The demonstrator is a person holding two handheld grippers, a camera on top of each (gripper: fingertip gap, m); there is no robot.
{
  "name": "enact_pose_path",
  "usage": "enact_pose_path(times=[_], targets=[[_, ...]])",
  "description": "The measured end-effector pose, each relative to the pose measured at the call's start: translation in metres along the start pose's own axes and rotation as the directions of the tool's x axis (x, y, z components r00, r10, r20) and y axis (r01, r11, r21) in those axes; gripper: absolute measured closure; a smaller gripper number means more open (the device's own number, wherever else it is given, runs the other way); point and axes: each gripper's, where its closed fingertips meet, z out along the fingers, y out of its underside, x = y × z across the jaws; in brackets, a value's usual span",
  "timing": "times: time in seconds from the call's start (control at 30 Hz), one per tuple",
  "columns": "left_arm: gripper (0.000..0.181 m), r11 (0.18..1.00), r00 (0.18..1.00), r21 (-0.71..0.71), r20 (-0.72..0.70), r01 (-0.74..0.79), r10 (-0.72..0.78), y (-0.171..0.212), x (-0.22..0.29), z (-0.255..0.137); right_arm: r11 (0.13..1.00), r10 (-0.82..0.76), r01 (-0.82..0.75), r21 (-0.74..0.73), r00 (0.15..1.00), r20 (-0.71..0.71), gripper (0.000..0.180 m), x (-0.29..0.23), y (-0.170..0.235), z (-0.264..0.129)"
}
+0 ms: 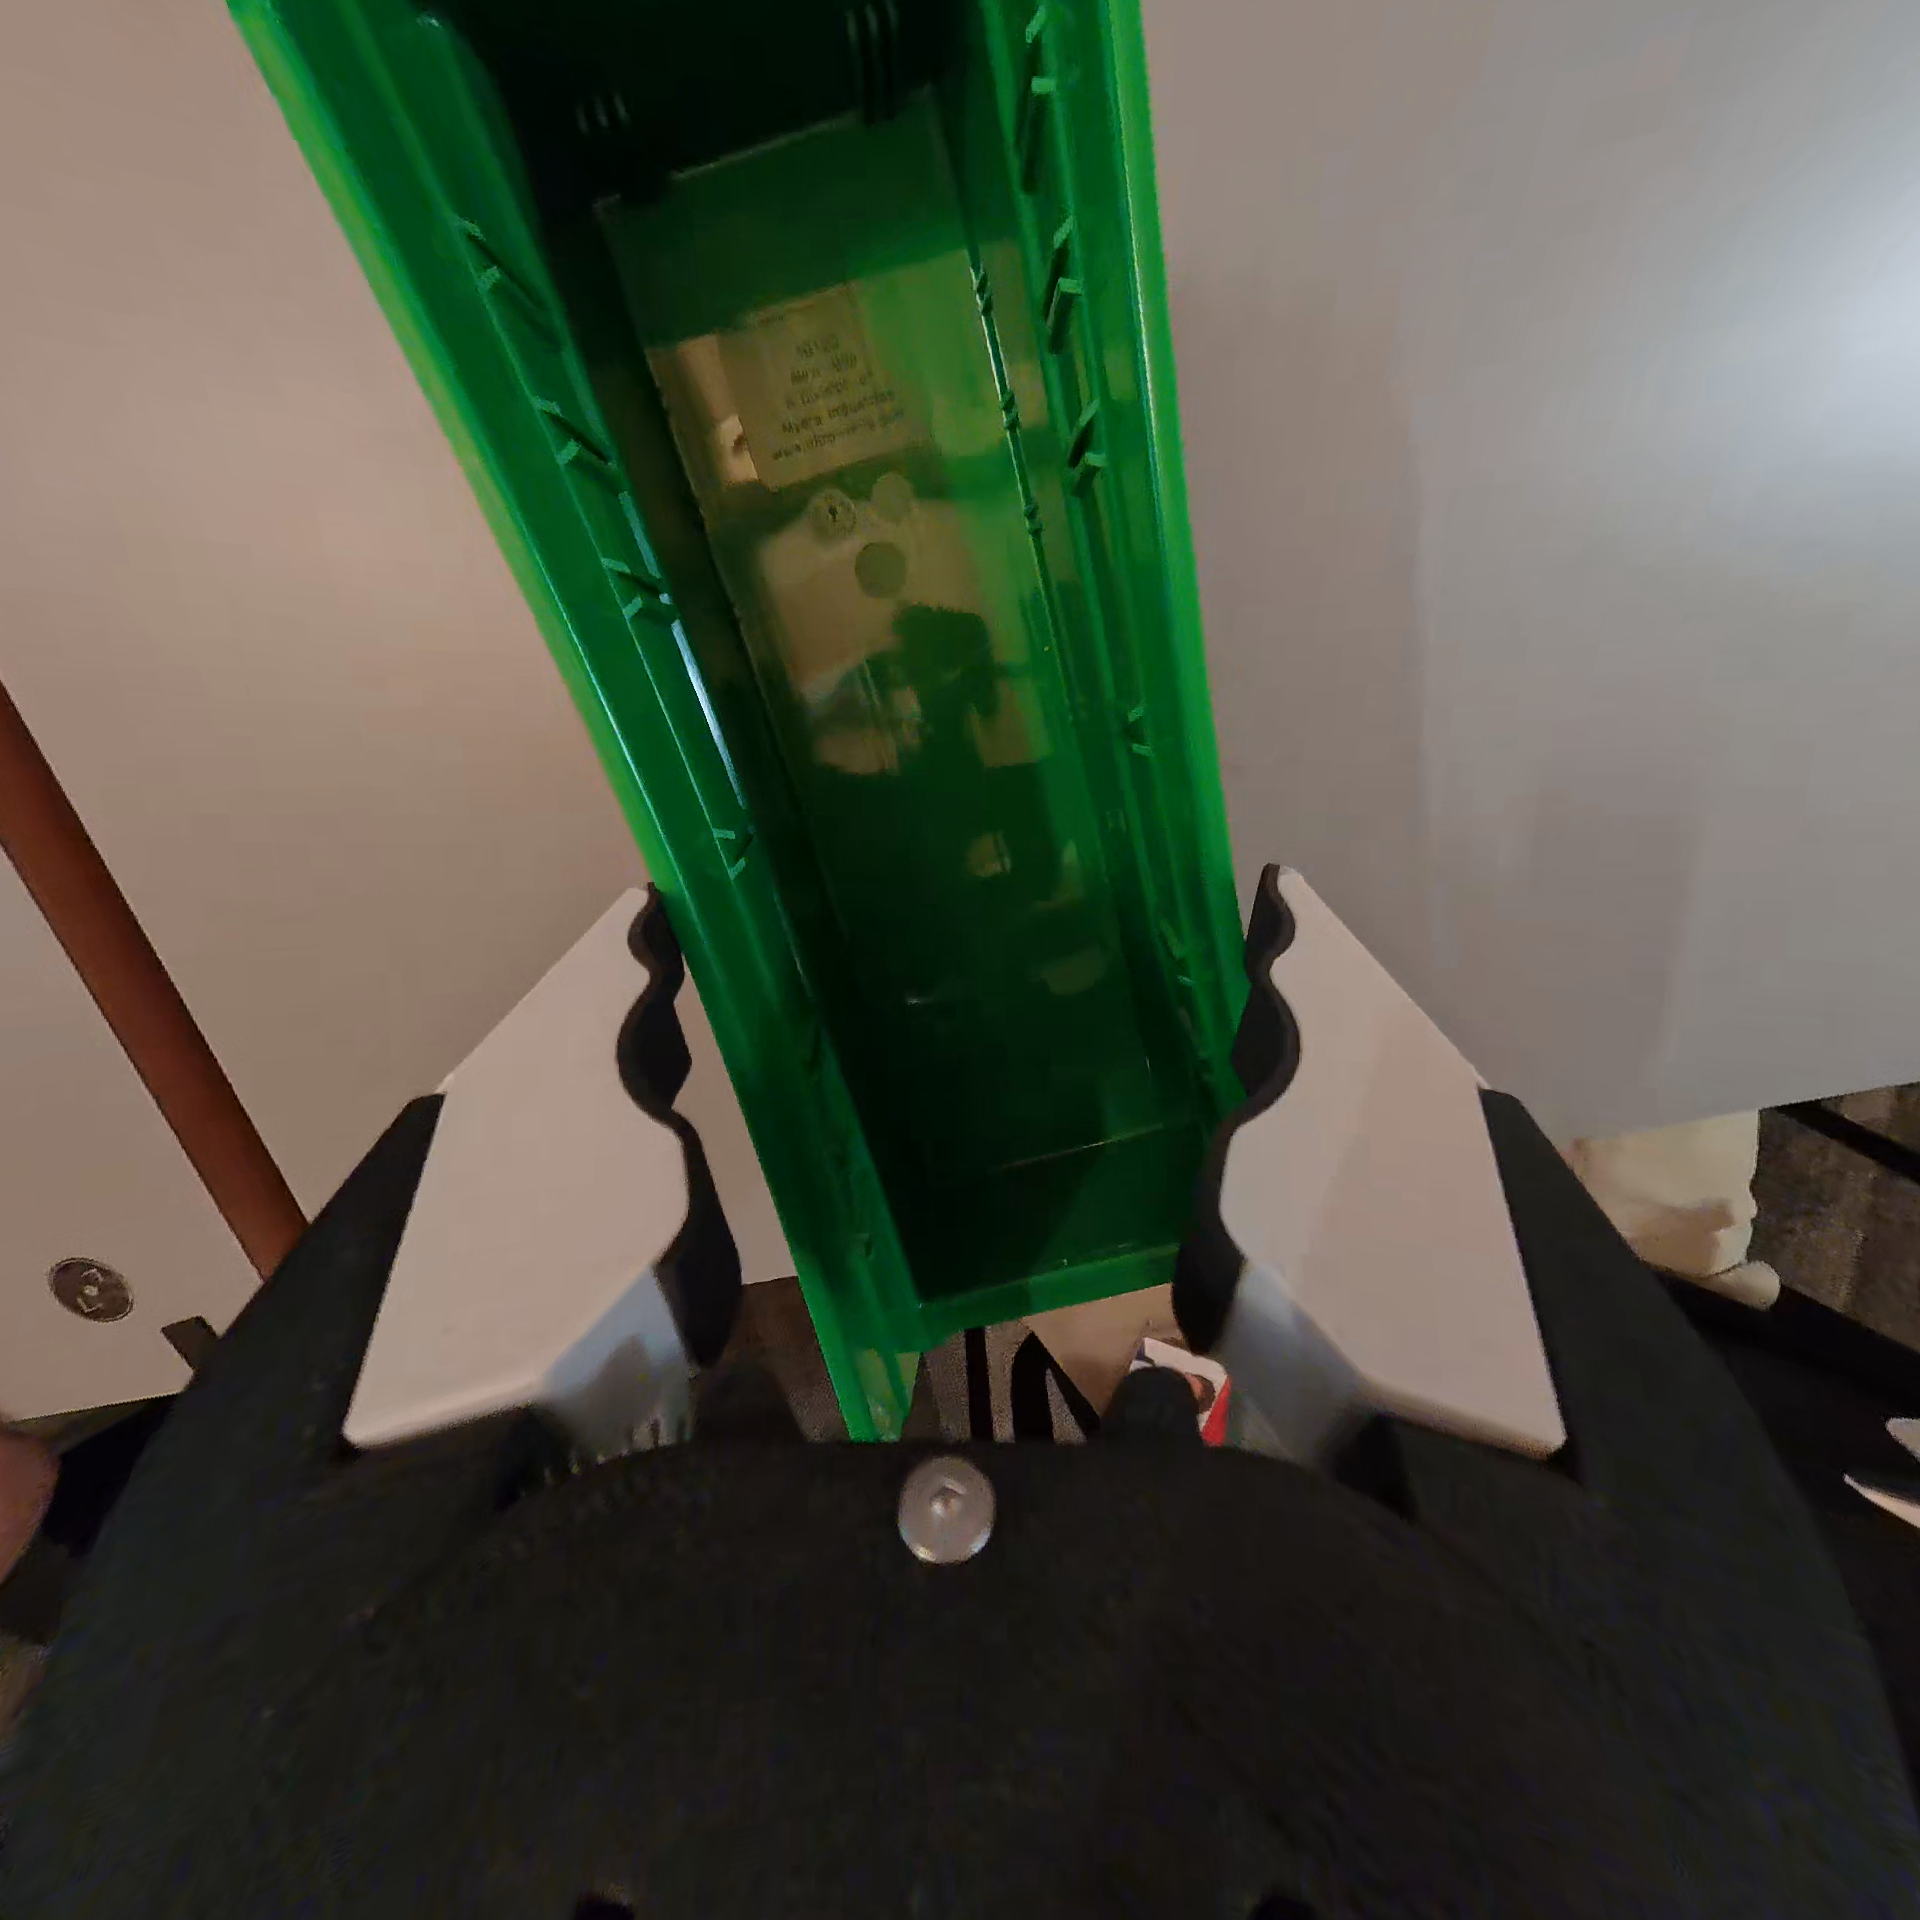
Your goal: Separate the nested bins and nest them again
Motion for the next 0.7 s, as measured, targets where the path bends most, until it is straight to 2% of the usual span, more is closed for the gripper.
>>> enact_pose_path(times=[0.23,0.43,0.7], targets=[[0.074,0.998,1.0,0.059,-0.006,0.004,-0.004,-0.011,0.001,-0.015,0.997,0.053,-0.052,-0.052,0.998,0.014,0.084,0.001,0.014,0.006],[0.075,0.976,0.998,0.213,-0.062,0.046,-0.033,-0.033,0.0,-0.06,0.998,0.04,-0.04,-0.051,0.999,0.012,0.085,0.001,0.013,0.006],[0.078,0.966,0.999,0.259,-0.043,0.014,-0.003,-0.042,0.008,-0.097,0.998,0.033,-0.032,-0.049,0.999,0.021,0.087,-0.001,0.011,0.004]])
